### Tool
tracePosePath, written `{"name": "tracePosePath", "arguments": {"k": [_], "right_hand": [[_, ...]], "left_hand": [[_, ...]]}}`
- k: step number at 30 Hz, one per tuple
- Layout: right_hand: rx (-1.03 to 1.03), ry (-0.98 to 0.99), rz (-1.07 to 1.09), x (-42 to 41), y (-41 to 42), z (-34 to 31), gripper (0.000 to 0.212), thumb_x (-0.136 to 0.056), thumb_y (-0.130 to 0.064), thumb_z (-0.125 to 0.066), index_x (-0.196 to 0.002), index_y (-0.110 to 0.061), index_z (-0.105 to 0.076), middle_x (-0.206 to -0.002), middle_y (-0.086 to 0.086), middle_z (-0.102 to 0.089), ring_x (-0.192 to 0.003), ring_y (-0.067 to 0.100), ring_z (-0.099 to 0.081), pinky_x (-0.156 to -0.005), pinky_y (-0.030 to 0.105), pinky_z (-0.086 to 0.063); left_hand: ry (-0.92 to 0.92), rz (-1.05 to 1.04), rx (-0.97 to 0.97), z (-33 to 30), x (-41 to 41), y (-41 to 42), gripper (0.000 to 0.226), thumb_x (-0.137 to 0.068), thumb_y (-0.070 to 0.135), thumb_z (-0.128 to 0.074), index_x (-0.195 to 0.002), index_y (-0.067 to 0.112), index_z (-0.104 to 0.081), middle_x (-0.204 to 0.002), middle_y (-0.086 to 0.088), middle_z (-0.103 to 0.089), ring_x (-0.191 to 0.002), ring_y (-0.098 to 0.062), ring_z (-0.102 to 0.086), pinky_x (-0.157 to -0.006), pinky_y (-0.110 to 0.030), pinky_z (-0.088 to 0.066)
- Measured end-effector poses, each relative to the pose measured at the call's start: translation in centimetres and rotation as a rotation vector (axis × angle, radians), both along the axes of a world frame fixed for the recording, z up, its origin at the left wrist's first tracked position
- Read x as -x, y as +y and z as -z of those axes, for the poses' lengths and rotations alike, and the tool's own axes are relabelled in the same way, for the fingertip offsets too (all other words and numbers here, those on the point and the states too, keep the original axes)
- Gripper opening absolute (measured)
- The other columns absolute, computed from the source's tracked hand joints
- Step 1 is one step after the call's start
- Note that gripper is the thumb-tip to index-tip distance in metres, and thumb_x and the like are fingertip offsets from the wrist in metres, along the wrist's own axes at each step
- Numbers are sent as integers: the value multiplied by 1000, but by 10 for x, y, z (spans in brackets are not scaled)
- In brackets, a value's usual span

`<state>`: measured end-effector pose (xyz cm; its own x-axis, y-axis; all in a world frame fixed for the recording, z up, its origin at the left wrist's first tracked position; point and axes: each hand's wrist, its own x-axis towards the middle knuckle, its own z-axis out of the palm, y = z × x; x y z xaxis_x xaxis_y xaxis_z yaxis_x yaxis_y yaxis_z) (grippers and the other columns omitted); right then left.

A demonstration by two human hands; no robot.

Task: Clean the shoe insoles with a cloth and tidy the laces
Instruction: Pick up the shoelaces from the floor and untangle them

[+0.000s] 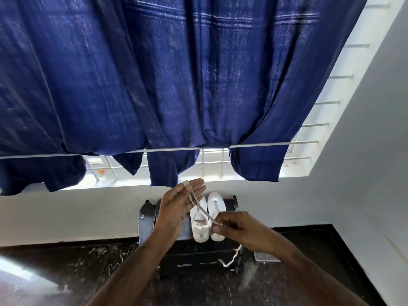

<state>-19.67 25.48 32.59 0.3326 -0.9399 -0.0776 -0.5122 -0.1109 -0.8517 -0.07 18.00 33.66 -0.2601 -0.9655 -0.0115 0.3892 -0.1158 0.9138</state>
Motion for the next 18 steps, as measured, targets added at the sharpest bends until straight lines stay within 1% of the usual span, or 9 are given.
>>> {"name": "tracePosePath", "arguments": {"k": [2, 5, 7, 9, 11, 12, 13, 16, 18], "right_hand": [[35, 104, 11, 2, -7, -16, 21, -101, -43, -58, -82, -46, -66, -68, -12, -59, -62, 5, -52, -63, 31, -42], [98, 169, -16, 4, -15, -39, 20, -102, -40, -57, -88, -30, -67, -78, -1, -67, -67, 7, -58, -67, 34, -48], [132, 139, -59, 4, -21, -58, 18, -103, -33, -59, -91, -24, -69, -74, -2, -63, -67, 6, -54, -66, 31, -47], [128, 27, -81, 3, -27, -78, 19, -104, -28, -58, -89, -24, -70, -66, -8, -55, -63, 5, -49, -62, 26, -43], [129, -57, -82, 3, -35, -94, 23, -106, -25, -55, -90, -16, -70, -65, -9, -54, -61, 8, -45, -60, 21, -39], [134, -78, -72, 3, -41, -98, 25, -106, -23, -53, -93, -11, -70, -64, -8, -55, -61, 10, -44, -60, 19, -38], [147, -95, -57, 4, -46, -101, 27, -107, -22, -52, -94, -7, -70, -63, -8, -53, -60, 10, -43, -60, 17, -37], [182, -138, 60, 7, -65, -99, 30, -109, -21, -48, -96, -2, -67, -61, -8, -44, -56, 3, -37, -57, 13, -34], [186, -124, 149, 7, -75, -84, 29, -108, -21, -48, -94, -2, -66, -62, -10, -46, -56, 2, -39, -58, 14, -34]], "left_hand": [[10, -2, -6, -4, 3, 2, 35, -94, 17, -51, -119, -6, -62, -127, -14, -69, -115, -34, -67, -105, -50, -50], [-59, 25, 41, -9, 6, 3, 29, -101, 9, -46, -119, -6, -62, -127, -15, -69, -113, -32, -69, -97, -41, -56], [-183, 61, 93, -9, 7, 3, 29, -104, 7, -44, -119, -3, -66, -121, -15, -72, -112, -28, -70, -96, -36, -56], [-288, 93, 142, -7, 9, 5, 27, -103, 8, -47, -109, 2, -72, -107, -18, -75, -103, -30, -70, -95, -41, -53], [-335, 111, 163, -4, 11, 6, 25, -104, 9, -48, -102, 0, -72, -101, -28, -71, -97, -36, -68, -97, -50, -50], [-333, 122, 168, -4, 13, 8, 26, -104, 10, -47, -103, -2, -70, -102, -31, -70, -99, -38, -68, -99, -53, -51], [-314, 141, 170, -5, 15, 10, 29, -105, 12, -45, -105, -2, -70, -101, -30, -71, -100, -37, -70, -99, -53, -52], [-149, 242, 146, -14, 17, 18, 36, -103, 22, -41, -109, 7, -74, -90, -21, -74, -87, -29, -71, -86, -36, -56], [-17, 260, 125, -23, 18, 20, 38, -102, 22, -40, -110, 4, -73, -82, -21, -69, -79, -28, -68, -79, -33, -55]]}}
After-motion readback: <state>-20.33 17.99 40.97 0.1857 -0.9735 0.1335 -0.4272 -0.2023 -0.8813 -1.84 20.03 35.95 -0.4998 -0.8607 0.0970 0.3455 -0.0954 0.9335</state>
